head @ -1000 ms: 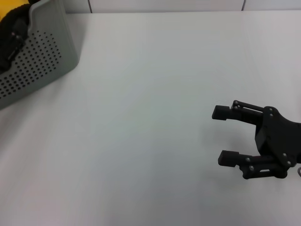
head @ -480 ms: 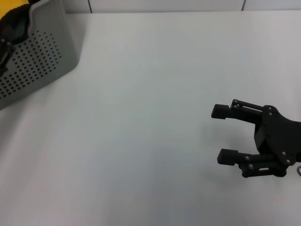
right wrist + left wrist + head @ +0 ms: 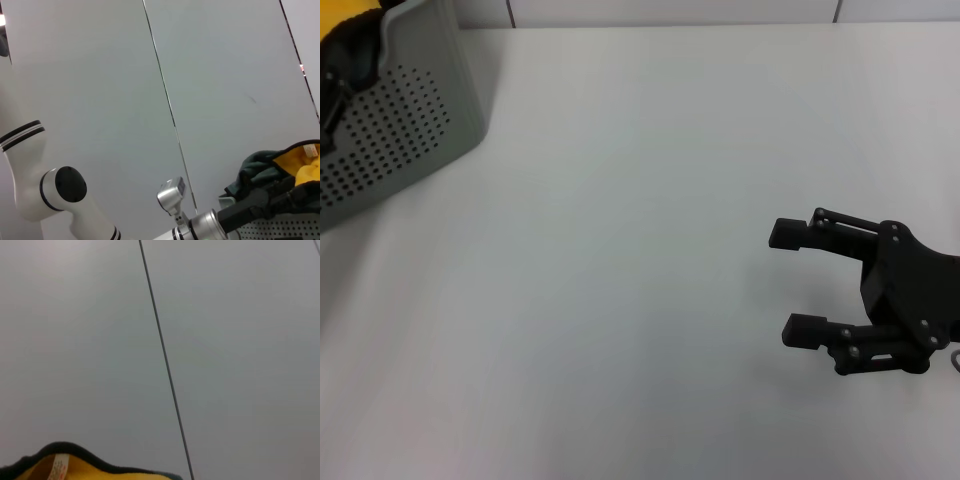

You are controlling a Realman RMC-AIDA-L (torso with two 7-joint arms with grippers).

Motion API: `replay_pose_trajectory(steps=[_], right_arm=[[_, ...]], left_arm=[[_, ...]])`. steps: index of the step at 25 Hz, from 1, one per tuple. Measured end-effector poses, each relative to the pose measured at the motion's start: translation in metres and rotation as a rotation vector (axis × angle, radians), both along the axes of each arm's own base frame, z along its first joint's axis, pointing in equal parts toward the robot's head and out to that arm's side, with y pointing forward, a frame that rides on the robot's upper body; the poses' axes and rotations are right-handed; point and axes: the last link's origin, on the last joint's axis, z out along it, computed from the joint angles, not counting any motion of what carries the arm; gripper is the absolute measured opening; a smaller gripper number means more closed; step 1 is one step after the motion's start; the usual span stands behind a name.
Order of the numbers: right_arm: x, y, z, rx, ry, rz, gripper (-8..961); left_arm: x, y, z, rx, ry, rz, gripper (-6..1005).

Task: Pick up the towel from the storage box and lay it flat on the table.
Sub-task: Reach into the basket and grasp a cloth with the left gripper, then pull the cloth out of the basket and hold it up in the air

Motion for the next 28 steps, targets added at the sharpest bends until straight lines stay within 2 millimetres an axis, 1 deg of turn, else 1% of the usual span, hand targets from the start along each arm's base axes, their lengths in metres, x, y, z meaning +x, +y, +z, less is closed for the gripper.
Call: replay_pose_trajectory(steps=[6,11,17,22,26,28], right_arm=[[0.0,-0.001,0.0,-0.002,0.003,0.0,870],[0.0,-0.001,0.0,-0.003,0.005,0.0,870],[0.0,-0.002,0.0,-0.004,0.007,0.0,870],[0.0,-0.002,-0.001,-0.005,0.008,0.0,870],[0.0,-0.002,-0.001,-0.005,0.008,-0.001,870],[0.0,-0.003,-0.001,-0.007,0.007,-0.001,870]], left_arm=[[-0.001,0.007,-0.006,0.011,0.044,0.031,691],[-0.003,0.007,-0.005,0.052,0.026,0.059,691],[-0.003,0.006,-0.005,0.056,0.01,0.061,518],[0.005,0.002,-0.006,0.063,-0.016,0.011,316],[0.009,-0.001,-0.005,0.075,-0.045,-0.02,251],[0.01,-0.004,0.0,0.078,-0.113,-0.04,219]])
